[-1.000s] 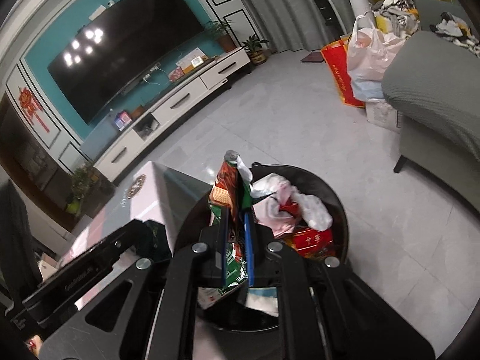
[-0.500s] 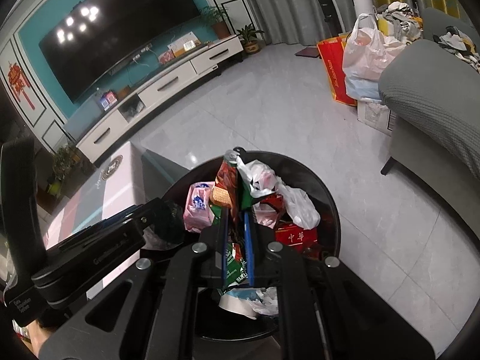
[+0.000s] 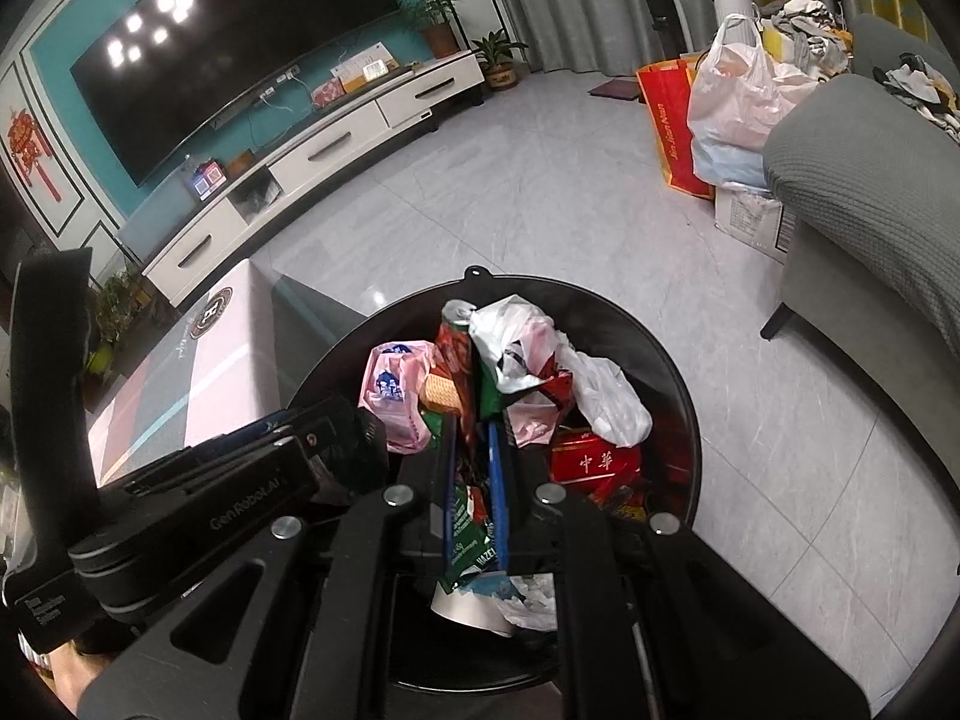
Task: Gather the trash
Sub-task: 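Lower both bags into the bin and open both tools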
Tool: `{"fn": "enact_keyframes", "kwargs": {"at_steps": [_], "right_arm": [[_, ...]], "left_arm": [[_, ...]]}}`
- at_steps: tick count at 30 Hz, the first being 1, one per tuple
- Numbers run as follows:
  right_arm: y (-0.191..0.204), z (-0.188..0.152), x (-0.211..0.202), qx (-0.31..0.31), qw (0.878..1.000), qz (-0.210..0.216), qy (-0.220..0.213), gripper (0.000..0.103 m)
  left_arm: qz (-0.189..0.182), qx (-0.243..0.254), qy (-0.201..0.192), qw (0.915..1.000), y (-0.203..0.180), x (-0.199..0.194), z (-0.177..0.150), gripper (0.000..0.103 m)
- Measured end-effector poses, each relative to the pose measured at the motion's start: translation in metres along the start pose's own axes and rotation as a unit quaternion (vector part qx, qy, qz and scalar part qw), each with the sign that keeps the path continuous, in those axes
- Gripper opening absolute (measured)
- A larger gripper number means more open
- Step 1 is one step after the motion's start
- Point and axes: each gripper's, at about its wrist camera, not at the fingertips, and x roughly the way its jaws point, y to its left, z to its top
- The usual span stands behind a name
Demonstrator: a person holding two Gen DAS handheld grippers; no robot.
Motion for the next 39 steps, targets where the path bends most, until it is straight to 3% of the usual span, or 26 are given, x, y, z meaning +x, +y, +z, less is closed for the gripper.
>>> {"fn": "enact_keyframes", "kwargs": {"at_steps": [20,39], "right_arm": [[0.004,-0.002,0.009,-0.003,1.0,0.0,0.018,0.013],[-0.001,-0.001,0.008,0.004,1.0,-0.003,0.02,0.02]], "left_arm": [[0.03,0.029,0.021,0.9989,-0.012,0.001,0.0,0.046],[0.034,0.035,0.031,0.9983,-0.012,0.002,0.0,0.048]]}}
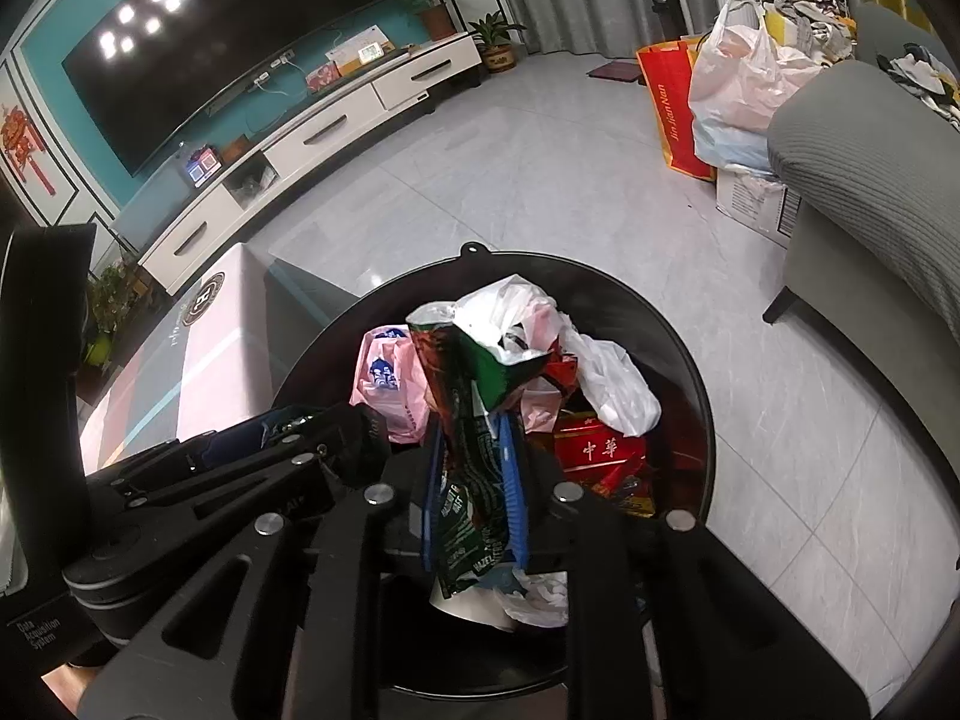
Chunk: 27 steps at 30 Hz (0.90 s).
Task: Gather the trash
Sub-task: 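Lower both bags into the bin and open both tools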
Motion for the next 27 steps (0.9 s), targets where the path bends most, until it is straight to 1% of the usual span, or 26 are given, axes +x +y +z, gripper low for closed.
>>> {"fn": "enact_keyframes", "kwargs": {"at_steps": [10,18,24,27], "right_arm": [[-0.0007,0.0002,-0.0005,0.0,1.0,-0.001,0.0,0.022],[-0.0057,0.0001,-0.001,0.001,1.0,-0.007,0.001,0.033],[-0.0059,-0.0006,-0.0012,-0.001,1.0,-0.01,0.001,0.039],[-0.0059,-0.0004,-0.001,-0.002,1.0,-0.01,0.001,0.039]], "left_arm": [[0.0,0.0,0.003,1.0,-0.0002,0.0008,0.0013,0.051],[-0.002,-0.009,0.002,1.0,0.0039,-0.0012,-0.0004,0.054],[0.0,-0.013,0.001,0.9999,0.0088,-0.0036,-0.0001,0.058],[-0.001,-0.014,0.002,0.9999,0.0097,-0.0045,0.0,0.058]]}}
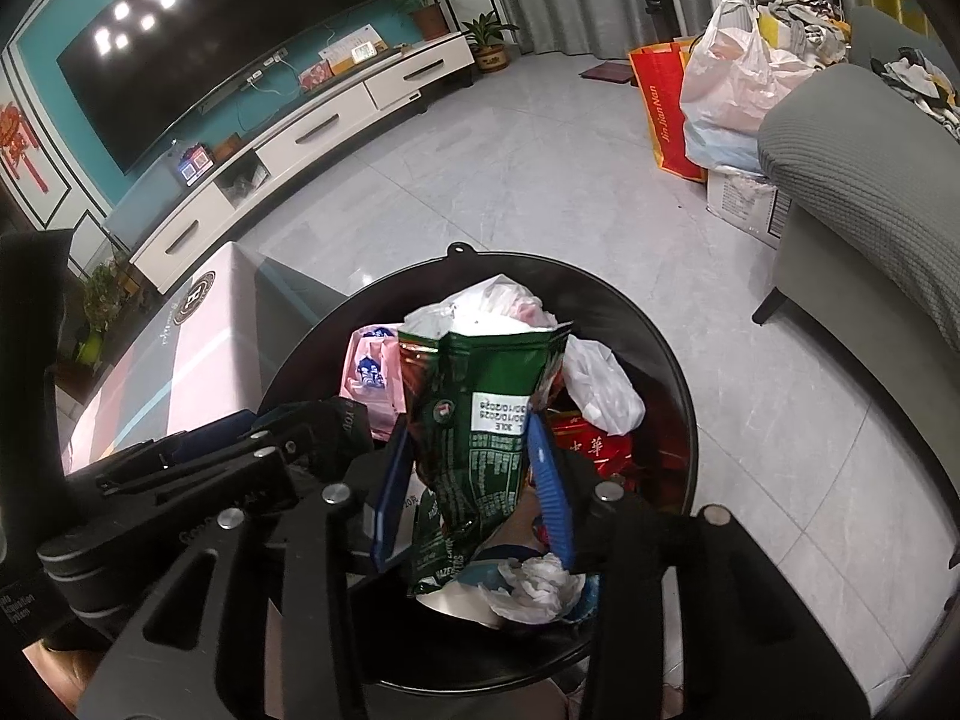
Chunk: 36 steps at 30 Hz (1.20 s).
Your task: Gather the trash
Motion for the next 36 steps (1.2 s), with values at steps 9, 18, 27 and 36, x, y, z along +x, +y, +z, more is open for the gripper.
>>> {"fn": "enact_keyframes", "kwargs": {"at_steps": [9,18,27,36], "right_arm": [[0.0,0.0,-0.001,-0.002,1.0,0.001,0.001,0.04],[0.003,-0.002,-0.008,-0.013,1.0,-0.002,-0.004,0.047],[0.001,-0.003,-0.016,-0.011,1.0,-0.006,-0.01,0.056],[0.009,-0.006,-0.033,-0.032,0.999,-0.017,-0.027,0.073]], "left_arm": [[-0.004,-0.007,-0.009,0.9999,0.005,-0.008,0.001,0.067],[-0.001,-0.01,-0.015,0.9998,0.011,-0.018,-0.001,0.072],[0.0,-0.009,-0.013,0.9999,0.014,-0.023,-0.007,0.081],[-0.006,-0.015,-0.024,0.9996,0.024,-0.042,-0.017,0.091]]}}
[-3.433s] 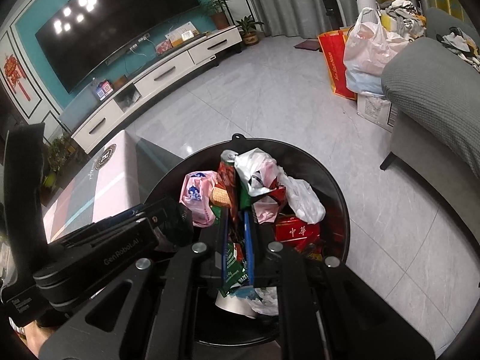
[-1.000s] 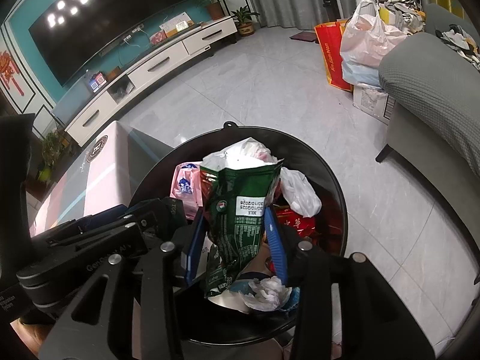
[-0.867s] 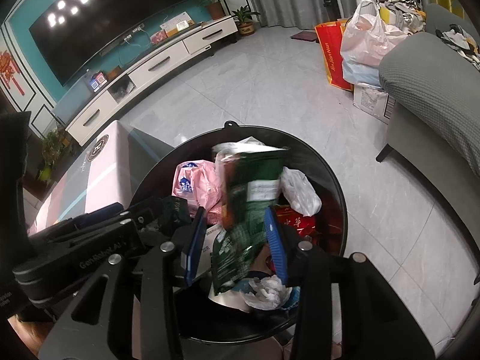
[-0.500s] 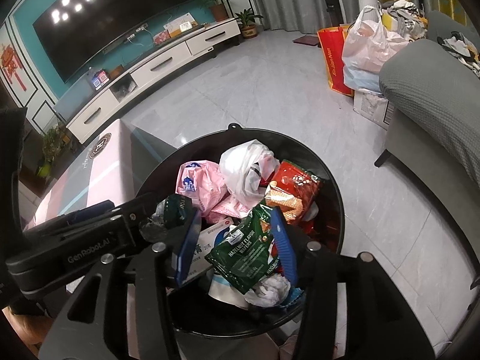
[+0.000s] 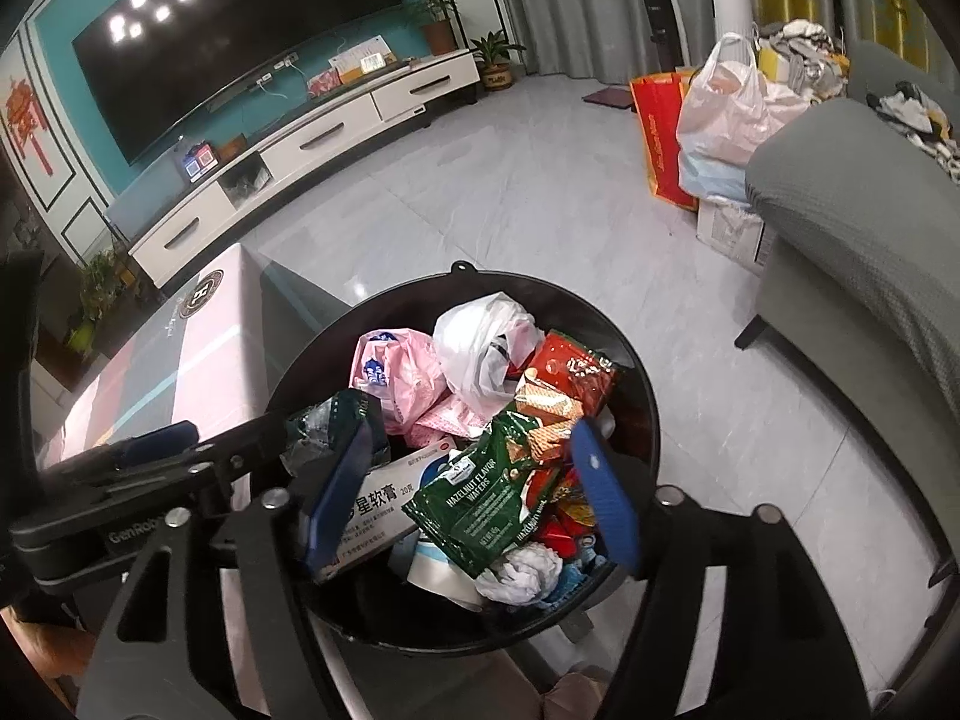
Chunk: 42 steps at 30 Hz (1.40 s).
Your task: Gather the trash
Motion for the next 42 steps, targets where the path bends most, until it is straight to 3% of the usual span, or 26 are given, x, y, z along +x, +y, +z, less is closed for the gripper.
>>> {"fn": "enact_keyframes", "kwargs": {"at_steps": [4,11,16,23,28,31,36,42], "right_arm": [[0.002,0.0,-0.015,-0.007,1.0,-0.006,-0.013,0.079],[0.011,-0.001,-0.051,-0.03,0.999,-0.013,-0.04,0.1],[0.017,-0.006,-0.085,-0.041,0.998,-0.01,-0.052,0.1],[0.023,-0.012,-0.149,-0.039,0.995,-0.025,-0.09,0.1],[0.021,-0.025,-0.191,-0.028,0.991,-0.077,-0.111,0.1],[0.025,-0.031,-0.214,-0.04,0.989,-0.071,-0.124,0.1],[0.03,-0.035,-0.246,-0.051,0.988,-0.053,-0.137,0.1],[0.034,-0.043,-0.262,-0.065,0.987,-0.064,-0.136,0.1]], "left_arm": [[0.003,0.008,-0.024,0.9997,0.002,-0.022,-0.006,0.094],[0.032,0.027,-0.081,0.9958,0.001,-0.08,-0.022,0.1],[0.061,0.054,-0.108,0.9908,-0.008,-0.122,-0.042,0.1],[0.046,0.032,-0.156,0.9862,-0.009,-0.194,-0.075,0.1],[0.019,0.012,-0.173,0.9846,-0.007,-0.237,-0.095,0.1],[0.025,0.005,-0.189,0.9816,-0.005,-0.261,-0.107,0.1],[0.012,-0.008,-0.184,0.9828,0.001,-0.279,-0.12,0.1],[0.025,-0.015,-0.157,0.9871,-0.008,-0.28,-0.129,0.1]]}}
